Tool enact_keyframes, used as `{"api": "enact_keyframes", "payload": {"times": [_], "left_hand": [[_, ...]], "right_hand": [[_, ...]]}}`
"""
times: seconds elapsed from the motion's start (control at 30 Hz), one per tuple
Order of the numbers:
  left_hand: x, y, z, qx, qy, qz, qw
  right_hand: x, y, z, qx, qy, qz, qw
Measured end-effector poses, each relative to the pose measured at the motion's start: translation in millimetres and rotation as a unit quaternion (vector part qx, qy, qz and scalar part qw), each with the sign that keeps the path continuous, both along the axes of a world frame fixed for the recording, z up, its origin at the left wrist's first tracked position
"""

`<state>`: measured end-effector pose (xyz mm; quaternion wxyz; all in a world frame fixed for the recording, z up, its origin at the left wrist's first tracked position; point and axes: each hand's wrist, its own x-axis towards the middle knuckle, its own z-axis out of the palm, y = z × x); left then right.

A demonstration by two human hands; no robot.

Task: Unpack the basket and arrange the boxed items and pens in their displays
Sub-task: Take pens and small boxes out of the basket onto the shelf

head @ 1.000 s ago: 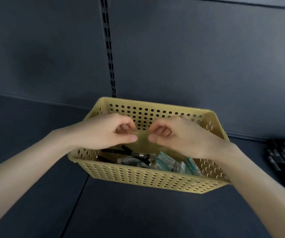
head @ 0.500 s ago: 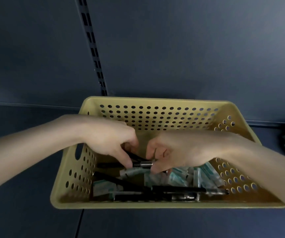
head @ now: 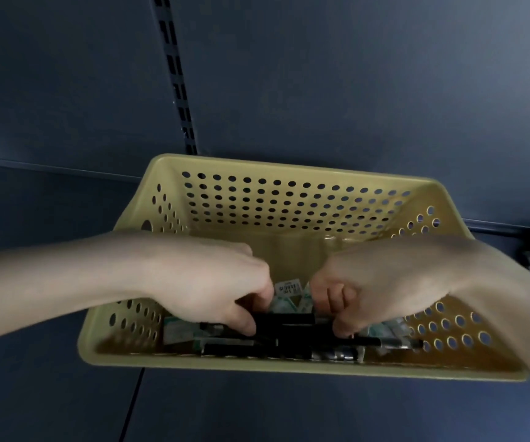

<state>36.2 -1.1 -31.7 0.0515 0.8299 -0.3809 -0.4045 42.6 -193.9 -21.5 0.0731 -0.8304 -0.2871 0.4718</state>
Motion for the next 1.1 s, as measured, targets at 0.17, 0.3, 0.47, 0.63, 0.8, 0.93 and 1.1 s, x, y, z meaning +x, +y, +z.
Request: {"api": "enact_keyframes", "payload": {"times": [0.17, 0.3, 0.47, 0.63, 0.8, 0.93, 1.1], "left_hand": [[-10.4, -5.5, -4.5, 0.038, 0.036, 0.014, 0.999], [-12.8, -10.8, -9.1, 0.060, 0.043, 0.049, 0.996], [-11.2, -12.7, -7.2, 0.048, 0.073, 0.079, 0.993], [-2.0, -10.8, 0.0, 0.071, 0.176, 0.038, 0.981], [0.4, -8.3, -0.7, 0.033, 0.232, 0.057, 0.970], [1.4, -6.1, 0.9, 0.020, 0.227, 0.083, 0.970], [3.5, -1.5, 6.8, -0.009, 0.208, 0.132, 0.969]], "right_hand": [[-5.0, 11.6, 2.5, -0.011, 0.005, 0.029, 1.000], [-6.9, 17.5, 8.8, -0.001, 0.036, 0.040, 0.999], [-6.1, 11.3, 12.0, 0.015, 0.067, 0.032, 0.997], [-8.1, 8.4, 15.2, 0.039, 0.129, -0.010, 0.991], [-9.0, 10.0, 11.2, 0.020, 0.099, 0.039, 0.994], [-8.8, 6.2, 13.9, 0.012, 0.120, 0.031, 0.992], [-5.4, 0.6, 11.9, 0.042, 0.153, -0.061, 0.986]]}}
